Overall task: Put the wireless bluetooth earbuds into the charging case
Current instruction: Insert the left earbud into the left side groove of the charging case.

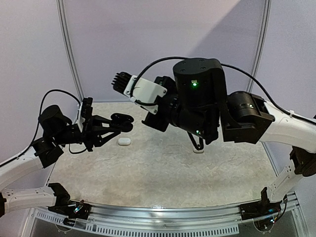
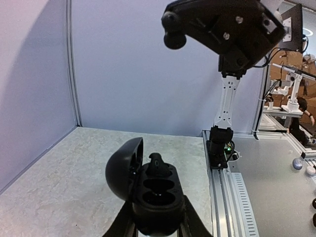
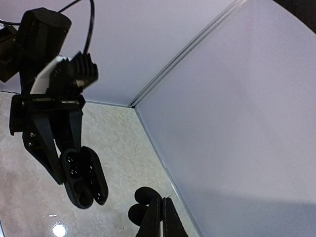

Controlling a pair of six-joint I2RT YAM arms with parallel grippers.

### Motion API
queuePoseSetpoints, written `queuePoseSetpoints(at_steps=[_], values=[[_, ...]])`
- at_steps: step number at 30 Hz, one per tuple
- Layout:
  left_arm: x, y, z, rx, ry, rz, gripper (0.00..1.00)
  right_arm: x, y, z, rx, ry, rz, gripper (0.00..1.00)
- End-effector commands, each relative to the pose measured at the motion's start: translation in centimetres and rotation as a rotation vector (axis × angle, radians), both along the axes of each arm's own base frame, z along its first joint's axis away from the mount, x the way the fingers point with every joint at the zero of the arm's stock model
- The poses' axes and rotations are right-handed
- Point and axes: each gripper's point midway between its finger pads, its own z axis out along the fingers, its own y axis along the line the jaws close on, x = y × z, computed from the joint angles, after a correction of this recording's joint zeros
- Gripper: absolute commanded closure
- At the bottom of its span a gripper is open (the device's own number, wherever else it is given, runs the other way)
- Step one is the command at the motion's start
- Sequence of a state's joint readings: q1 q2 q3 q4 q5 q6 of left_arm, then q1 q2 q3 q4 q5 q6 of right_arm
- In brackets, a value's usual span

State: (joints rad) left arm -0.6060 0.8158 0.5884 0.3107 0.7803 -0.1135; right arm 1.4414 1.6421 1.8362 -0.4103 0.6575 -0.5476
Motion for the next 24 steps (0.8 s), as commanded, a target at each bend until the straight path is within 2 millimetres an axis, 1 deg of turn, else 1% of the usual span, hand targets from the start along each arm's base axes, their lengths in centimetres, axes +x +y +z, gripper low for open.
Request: queuePoseSetpoints(at_steps=[1,3,7,11,14,24], values=[[-0.3,-0.3,1.7,-0.018,-0.02,-0.023,1.0,-1.1,3.8,0.2,-0.111,-0.167,0.098,1.0],[-0.2,-0.3,1.7,-0.018,-0.005,-0.015,1.0,-1.4,4.7,-0.4,-0.153,-0.197,0.122,1.0],[0.0,-0.4,1.8,-0.022,0.004,-0.004,1.0,-1.8,6.4,-2.3,-0.244,-0.239,0.166,1.0],[0.0,-0.5,1.7,-0.015,-0.004,-0.001,1.0,-1.7,7.2,-3.3,-0.31,-0.266,0.18,1.0],[0.2,-0.5,1.7,-0.013,-0.003,0.006,1.0,-1.7,7.7,-4.0,-0.339,-0.277,0.191,1.0],[0.1,-0.5,1.9,-0.02,-0.002,0.011,1.0,-1.2,7.8,-6.6,-0.446,-0.284,0.179,1.0]])
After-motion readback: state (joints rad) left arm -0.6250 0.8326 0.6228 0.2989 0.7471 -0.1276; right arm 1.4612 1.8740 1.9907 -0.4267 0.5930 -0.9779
